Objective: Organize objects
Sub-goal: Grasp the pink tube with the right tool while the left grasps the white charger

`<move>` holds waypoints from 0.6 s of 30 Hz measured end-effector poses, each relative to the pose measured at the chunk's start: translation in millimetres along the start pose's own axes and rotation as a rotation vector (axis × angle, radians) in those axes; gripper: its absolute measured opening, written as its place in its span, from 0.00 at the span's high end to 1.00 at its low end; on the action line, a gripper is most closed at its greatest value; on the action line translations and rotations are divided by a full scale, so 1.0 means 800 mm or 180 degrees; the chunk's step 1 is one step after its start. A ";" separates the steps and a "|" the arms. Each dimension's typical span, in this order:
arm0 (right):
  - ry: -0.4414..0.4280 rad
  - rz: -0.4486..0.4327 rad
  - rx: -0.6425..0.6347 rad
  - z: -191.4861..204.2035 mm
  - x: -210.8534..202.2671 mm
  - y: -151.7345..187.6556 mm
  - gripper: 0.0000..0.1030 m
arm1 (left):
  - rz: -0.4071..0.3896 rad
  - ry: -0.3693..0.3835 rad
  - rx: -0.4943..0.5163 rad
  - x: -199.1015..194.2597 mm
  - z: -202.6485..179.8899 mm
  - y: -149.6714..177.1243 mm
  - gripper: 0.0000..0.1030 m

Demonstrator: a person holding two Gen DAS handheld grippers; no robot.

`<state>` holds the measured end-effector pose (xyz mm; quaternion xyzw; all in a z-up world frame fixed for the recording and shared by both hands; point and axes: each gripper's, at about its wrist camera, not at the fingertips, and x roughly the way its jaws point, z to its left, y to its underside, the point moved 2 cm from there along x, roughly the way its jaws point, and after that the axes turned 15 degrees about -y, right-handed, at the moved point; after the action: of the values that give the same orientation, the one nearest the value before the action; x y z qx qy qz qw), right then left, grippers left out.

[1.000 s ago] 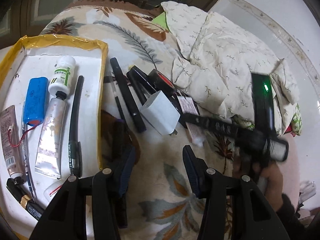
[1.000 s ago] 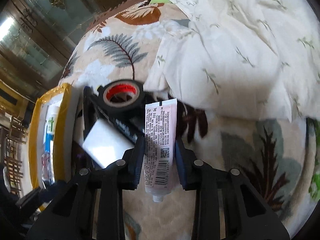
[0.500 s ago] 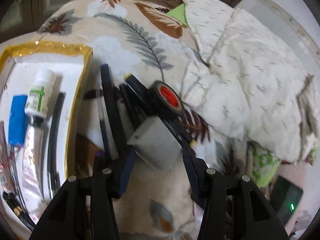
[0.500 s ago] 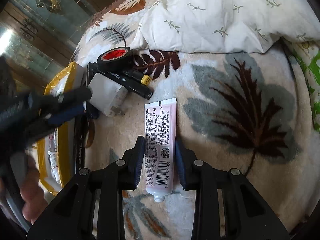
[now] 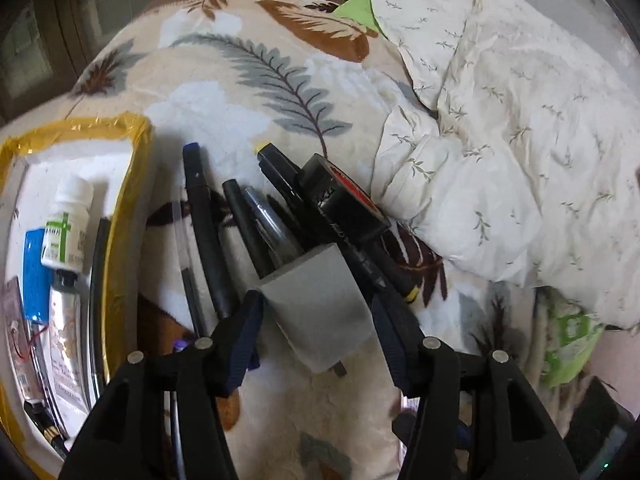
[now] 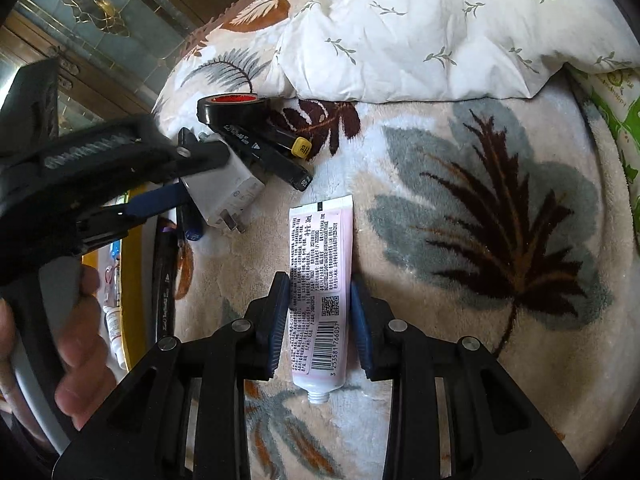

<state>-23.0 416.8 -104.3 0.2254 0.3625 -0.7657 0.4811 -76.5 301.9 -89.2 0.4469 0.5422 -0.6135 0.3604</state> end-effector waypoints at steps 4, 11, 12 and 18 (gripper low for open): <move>-0.0047 0.0006 0.0012 -0.003 -0.001 -0.001 0.71 | 0.0144 0.0170 -0.0021 0.020 0.000 -0.006 0.45; -0.0037 0.0047 0.0030 -0.002 -0.004 -0.002 0.71 | 0.0060 0.0247 0.0361 -0.004 0.009 0.018 0.48; -0.0040 0.0056 0.0024 -0.002 -0.004 -0.001 0.71 | 0.0060 0.0282 0.0408 -0.009 0.013 0.026 0.48; 0.0007 0.0092 -0.0035 0.002 0.004 -0.005 0.71 | 0.0109 0.0530 0.0488 -0.027 0.038 0.069 0.50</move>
<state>-27.6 415.1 -104.3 0.2289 0.3639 -0.7564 0.4930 -23.1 262.4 -87.7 0.5318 0.5140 -0.6077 0.2893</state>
